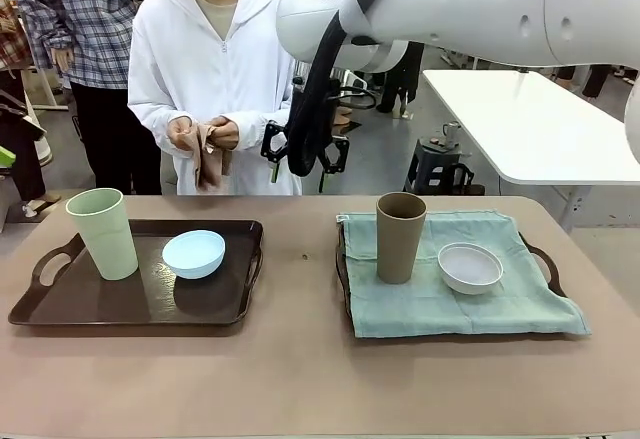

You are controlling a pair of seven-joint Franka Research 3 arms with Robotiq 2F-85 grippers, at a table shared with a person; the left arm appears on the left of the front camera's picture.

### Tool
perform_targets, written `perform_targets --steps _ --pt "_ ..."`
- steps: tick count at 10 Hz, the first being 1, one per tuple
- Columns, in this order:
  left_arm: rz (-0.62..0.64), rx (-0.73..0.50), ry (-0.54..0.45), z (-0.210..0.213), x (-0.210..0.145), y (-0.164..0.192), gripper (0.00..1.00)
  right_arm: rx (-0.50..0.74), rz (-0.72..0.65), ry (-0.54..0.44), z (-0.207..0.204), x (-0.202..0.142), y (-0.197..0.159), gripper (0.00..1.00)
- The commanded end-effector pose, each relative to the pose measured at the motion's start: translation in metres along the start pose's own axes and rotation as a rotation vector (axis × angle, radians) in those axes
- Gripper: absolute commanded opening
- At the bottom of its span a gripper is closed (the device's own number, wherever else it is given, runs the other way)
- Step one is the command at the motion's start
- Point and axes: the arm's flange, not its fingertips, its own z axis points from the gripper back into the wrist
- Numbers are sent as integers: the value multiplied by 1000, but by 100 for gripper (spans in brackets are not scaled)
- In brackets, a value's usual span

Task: Set up a tray with a mat and arrange the tableware.
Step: Pick up the Picnic Bowl and Reusable plastic cup from the Handle tray in front of the human's position and hold them in the air.

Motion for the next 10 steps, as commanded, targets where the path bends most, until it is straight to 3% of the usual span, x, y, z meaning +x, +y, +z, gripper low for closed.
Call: perform_targets --steps 1,4,6,8,10 --pt "-44 -12 -5 -6 5 1 100 10 -5 -5 -1 -1 -2 92" --pt "-6 -4 2 -2 3 0 100 0 -2 -1 0 1 -1 92" --pt "-4 -87 -26 -1 3 7 100 -47 19 5 -24 -11 30 92" --pt "28 -121 -58 -12 -19 -5 100 -48 105 9 -45 -23 44 92" --pt "10 -87 -153 -25 -48 -7 100 -63 171 45 -73 -24 59 92"
